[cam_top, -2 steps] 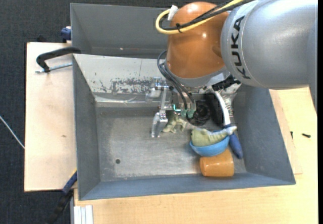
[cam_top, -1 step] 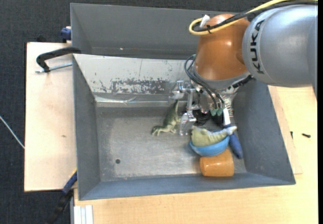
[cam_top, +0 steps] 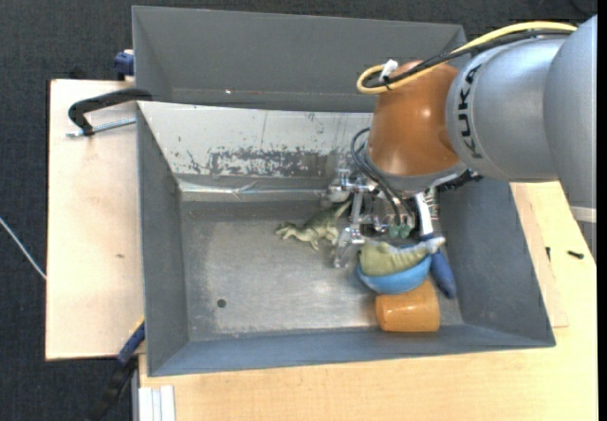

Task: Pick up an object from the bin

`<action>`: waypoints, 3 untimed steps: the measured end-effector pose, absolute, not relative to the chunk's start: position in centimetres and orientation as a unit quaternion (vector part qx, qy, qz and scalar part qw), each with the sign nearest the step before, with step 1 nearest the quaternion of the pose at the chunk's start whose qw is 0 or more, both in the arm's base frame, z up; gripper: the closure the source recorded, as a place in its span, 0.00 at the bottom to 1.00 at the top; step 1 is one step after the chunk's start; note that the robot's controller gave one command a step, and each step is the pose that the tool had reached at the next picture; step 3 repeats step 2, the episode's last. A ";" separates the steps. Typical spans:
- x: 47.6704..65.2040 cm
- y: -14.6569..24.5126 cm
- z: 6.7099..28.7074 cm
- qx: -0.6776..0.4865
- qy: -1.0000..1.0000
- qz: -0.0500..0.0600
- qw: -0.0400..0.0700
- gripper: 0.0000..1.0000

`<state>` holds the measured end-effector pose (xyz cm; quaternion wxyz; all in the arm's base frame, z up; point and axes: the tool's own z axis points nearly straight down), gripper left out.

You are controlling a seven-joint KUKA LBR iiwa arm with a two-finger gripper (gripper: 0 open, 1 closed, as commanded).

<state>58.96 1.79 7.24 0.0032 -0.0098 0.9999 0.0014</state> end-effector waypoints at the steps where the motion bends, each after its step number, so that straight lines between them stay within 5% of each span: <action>1: 59.2 2.0 7.6 -0.011 1.000 0.003 0.009 1.00; 2: 58.7 1.5 20.5 -0.129 0.992 0.000 0.007 1.00; 3: 58.7 1.5 20.5 -0.129 0.992 0.000 0.007 1.00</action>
Offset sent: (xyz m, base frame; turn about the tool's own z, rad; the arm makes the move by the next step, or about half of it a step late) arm 0.0000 0.0000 0.0000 0.0000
